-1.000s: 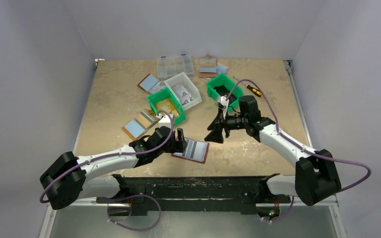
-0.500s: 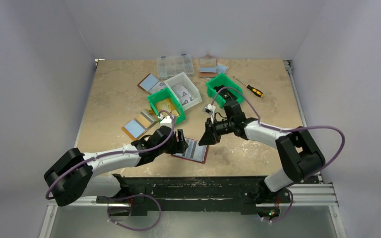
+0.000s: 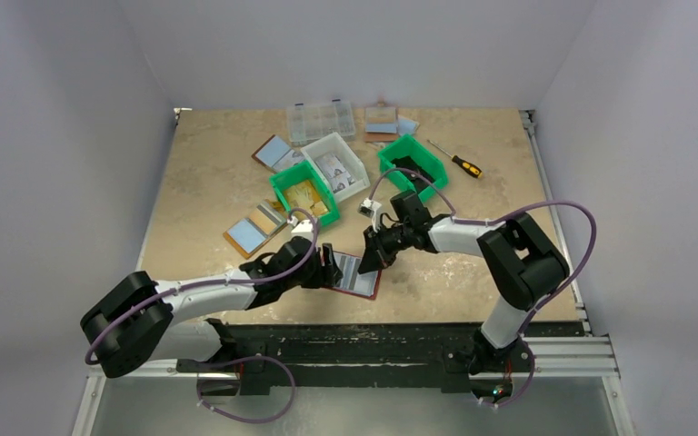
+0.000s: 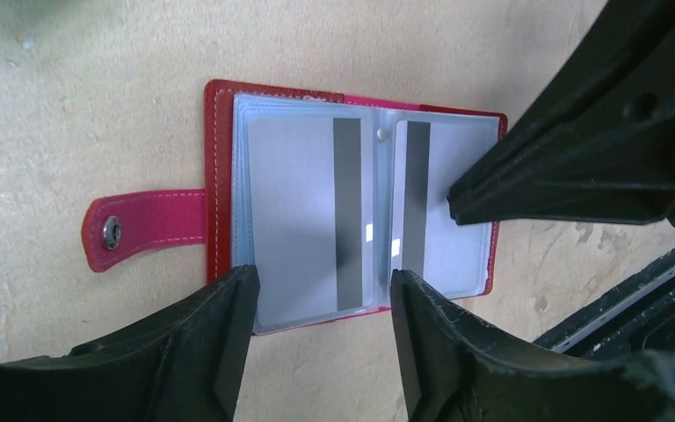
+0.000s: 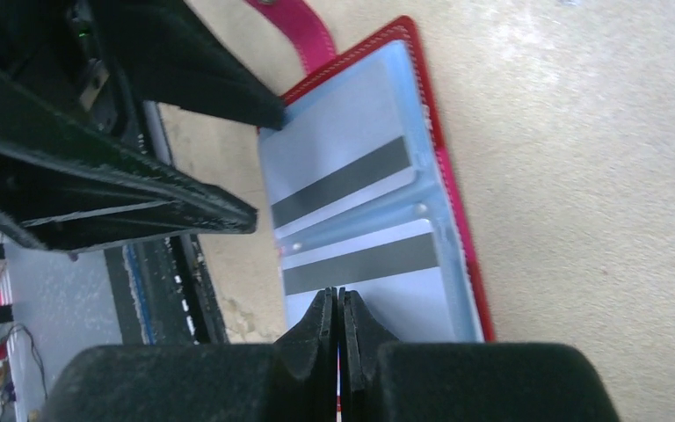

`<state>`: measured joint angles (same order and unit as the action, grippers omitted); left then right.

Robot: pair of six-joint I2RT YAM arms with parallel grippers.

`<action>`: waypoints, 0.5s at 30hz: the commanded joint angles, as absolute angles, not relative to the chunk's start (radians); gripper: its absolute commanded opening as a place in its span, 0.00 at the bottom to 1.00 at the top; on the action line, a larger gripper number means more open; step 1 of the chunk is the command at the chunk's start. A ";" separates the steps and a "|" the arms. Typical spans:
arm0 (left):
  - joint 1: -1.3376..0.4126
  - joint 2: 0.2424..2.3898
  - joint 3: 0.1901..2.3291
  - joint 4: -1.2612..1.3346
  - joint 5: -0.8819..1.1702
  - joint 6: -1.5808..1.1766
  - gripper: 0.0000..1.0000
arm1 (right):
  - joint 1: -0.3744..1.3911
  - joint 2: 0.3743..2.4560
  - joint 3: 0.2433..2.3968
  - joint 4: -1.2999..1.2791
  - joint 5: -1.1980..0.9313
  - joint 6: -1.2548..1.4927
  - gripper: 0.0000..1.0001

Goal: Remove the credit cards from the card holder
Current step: Pick up the card holder from the center of the board.

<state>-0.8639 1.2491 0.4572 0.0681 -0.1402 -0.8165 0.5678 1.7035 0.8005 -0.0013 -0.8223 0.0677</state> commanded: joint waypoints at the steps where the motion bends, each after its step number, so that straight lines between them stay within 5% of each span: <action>1: -0.858 1.240 0.424 0.174 -0.086 -0.855 0.59 | 0.569 1.716 0.849 -0.037 -0.769 0.083 0.04; 15: -0.857 1.240 0.391 0.308 -0.031 -0.919 0.53 | 0.570 1.728 0.865 -0.065 -0.760 0.075 0.05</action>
<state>-0.8639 1.2491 0.3870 0.2546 -0.0216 -0.8898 0.5674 1.7287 0.8268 -0.0528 -0.7723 0.0723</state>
